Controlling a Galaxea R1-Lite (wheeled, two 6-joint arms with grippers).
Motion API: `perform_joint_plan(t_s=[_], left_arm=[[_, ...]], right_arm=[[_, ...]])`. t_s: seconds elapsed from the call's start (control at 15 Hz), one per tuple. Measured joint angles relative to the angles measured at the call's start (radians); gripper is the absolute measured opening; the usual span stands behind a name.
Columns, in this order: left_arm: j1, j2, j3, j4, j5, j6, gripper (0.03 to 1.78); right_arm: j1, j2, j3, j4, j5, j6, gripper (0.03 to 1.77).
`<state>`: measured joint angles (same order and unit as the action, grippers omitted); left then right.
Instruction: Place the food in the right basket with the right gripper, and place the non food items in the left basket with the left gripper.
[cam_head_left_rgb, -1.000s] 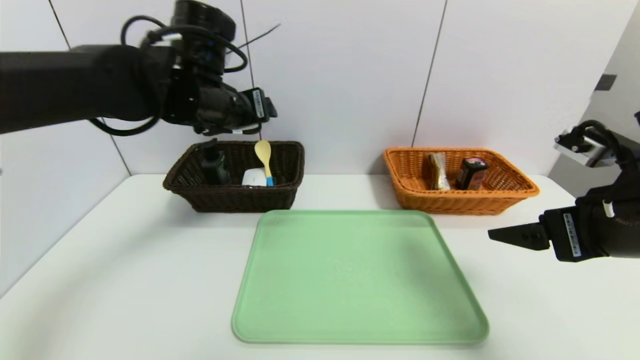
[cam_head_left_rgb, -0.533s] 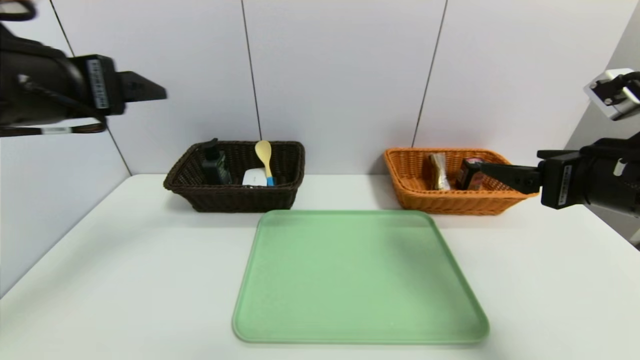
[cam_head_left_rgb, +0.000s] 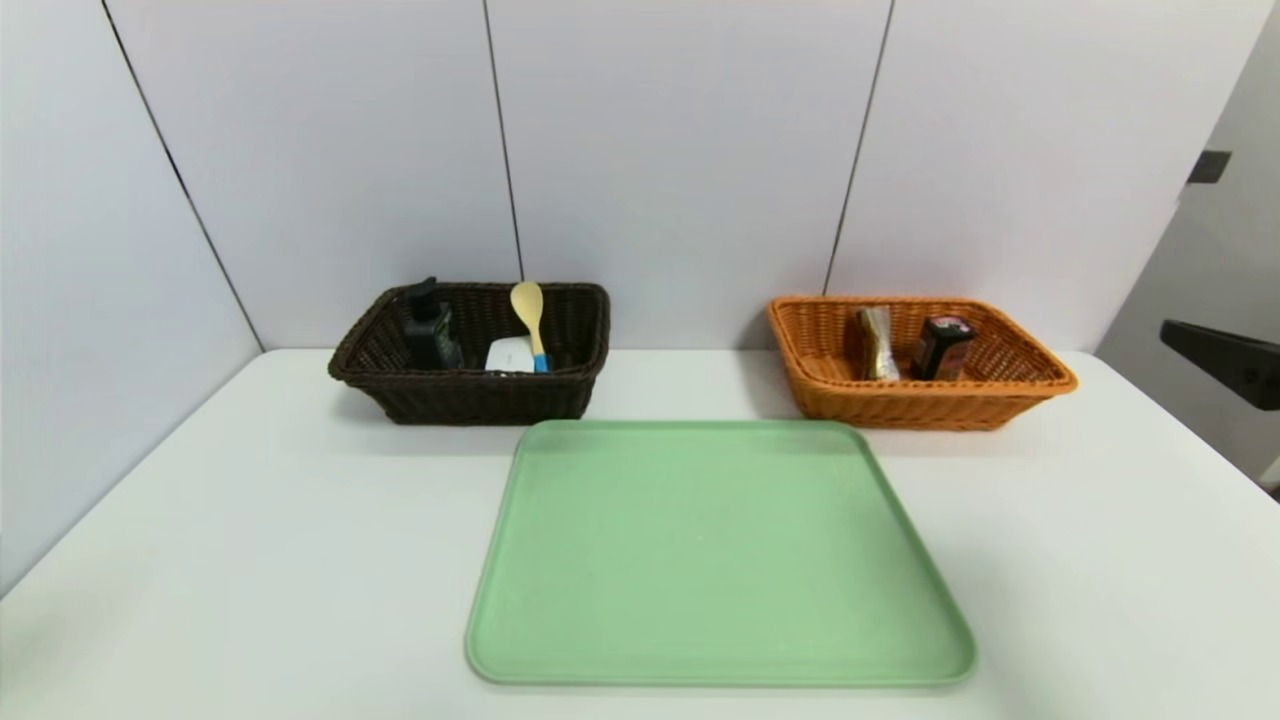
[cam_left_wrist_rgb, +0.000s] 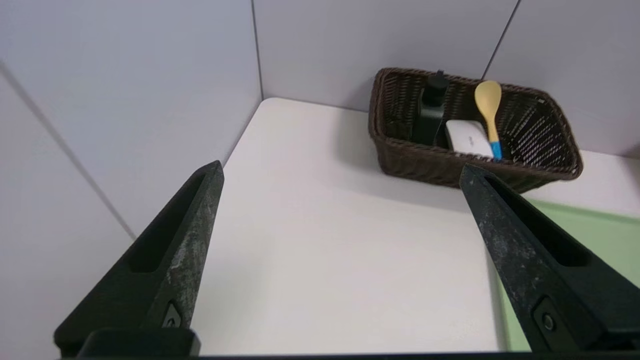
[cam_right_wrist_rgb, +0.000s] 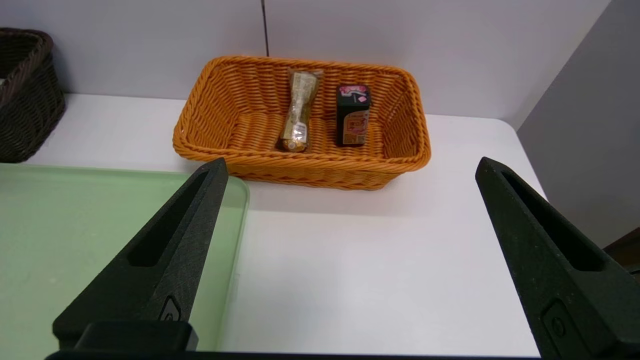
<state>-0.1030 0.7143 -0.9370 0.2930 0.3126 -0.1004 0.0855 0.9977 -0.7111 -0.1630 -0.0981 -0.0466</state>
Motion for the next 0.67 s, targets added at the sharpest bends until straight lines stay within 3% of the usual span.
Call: perform_joint_plan(t_s=[0.27, 0.47, 0.67], left_arm=[[0.044, -0.334, 0.222, 0.078, 0.001, 0.038, 1.67], [0.074, -0.539, 0.333, 0.164, -0.042, 0.083, 1.69], [0.085, -0.663, 0.41, 0.142, -0.068, 0.156, 1.69]], right_arm=[[-0.017, -0.211, 0.126, 0.009, -0.011, -0.002, 1.71], [-0.028, -0.371, 0.213, 0.014, -0.021, -0.005, 1.71], [-0.033, -0.533, 0.271, 0.042, -0.021, -0.02, 1.71]])
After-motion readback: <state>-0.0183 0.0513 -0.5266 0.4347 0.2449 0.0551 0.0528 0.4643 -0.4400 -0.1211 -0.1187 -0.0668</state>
